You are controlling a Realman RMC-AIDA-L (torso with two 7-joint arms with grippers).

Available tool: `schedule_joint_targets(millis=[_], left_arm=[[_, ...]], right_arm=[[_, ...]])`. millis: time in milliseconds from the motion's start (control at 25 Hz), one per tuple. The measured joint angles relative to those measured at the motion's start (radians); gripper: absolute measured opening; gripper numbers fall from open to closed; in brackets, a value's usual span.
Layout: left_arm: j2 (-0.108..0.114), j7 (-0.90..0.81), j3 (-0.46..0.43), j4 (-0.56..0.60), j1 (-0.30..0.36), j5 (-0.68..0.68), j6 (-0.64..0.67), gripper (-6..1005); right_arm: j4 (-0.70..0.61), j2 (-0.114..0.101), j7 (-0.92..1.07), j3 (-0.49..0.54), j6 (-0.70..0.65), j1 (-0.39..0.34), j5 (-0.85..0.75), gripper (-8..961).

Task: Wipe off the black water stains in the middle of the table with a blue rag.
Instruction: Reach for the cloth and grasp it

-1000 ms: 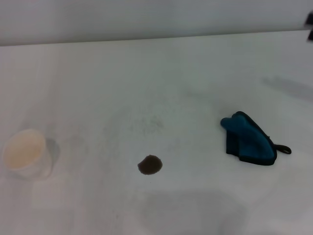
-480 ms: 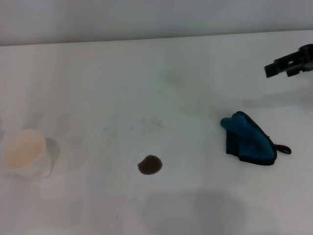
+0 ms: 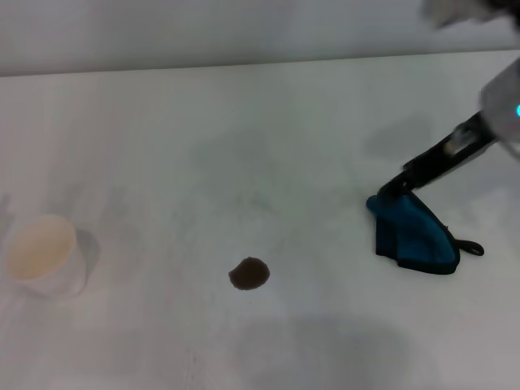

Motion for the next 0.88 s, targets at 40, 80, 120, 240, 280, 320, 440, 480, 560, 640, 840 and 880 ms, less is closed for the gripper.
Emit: schedule_joint_targets(millis=[40, 80, 120, 240, 280, 320, 440, 480, 560, 640, 840, 880], left_arm=[[0.000, 0.000, 0.000, 0.000, -0.001, 0.000, 0.003, 870], [0.000, 0.001, 0.000, 0.000, -0.002, 0.001, 0.003, 870], [-0.001, 0.002, 0.001, 0.000, -0.004, 0.003, 0.004, 870], [-0.001, 0.002, 0.001, 0.000, -0.006, 0.006, 0.004, 870], [-0.001, 0.002, 0.001, 0.000, -0.006, 0.006, 0.003, 870], [-0.001, 0.002, 0.001, 0.000, -0.006, 0.006, 0.002, 870], [-0.001, 0.002, 0.001, 0.000, -0.006, 0.007, 0.000, 870], [-0.001, 0.002, 0.001, 0.000, -0.009, 0.007, -0.005, 870], [-0.001, 0.002, 0.001, 0.000, -0.011, 0.008, -0.006, 870], [0.000, 0.002, 0.001, 0.000, -0.013, 0.008, -0.007, 869], [-0.002, 0.002, -0.006, 0.000, -0.018, 0.003, -0.007, 869], [-0.002, 0.002, -0.006, 0.000, -0.019, 0.002, -0.008, 869]], right_arm=[[-0.005, 0.001, 0.023, -0.045, -0.007, 0.000, -0.006, 727], [-0.008, 0.003, 0.042, -0.079, -0.008, 0.001, -0.011, 725], [-0.013, 0.005, 0.065, -0.120, -0.010, 0.005, -0.023, 722], [-0.016, 0.006, 0.127, -0.214, -0.019, 0.016, -0.073, 715], [-0.016, 0.006, 0.143, -0.234, -0.022, 0.019, -0.091, 713], [-0.014, 0.006, 0.153, -0.249, -0.025, 0.020, -0.107, 711], [-0.008, 0.007, 0.165, -0.262, -0.034, 0.025, -0.124, 704], [-0.007, 0.006, 0.168, -0.263, -0.036, 0.025, -0.126, 702], [0.007, 0.004, 0.174, -0.259, -0.044, 0.028, -0.130, 697], [0.021, 0.004, 0.174, -0.259, -0.047, 0.029, -0.132, 701], [0.121, 0.006, 0.168, -0.285, -0.088, 0.050, -0.133, 706], [0.140, 0.006, 0.169, -0.293, -0.099, 0.055, -0.133, 706]])
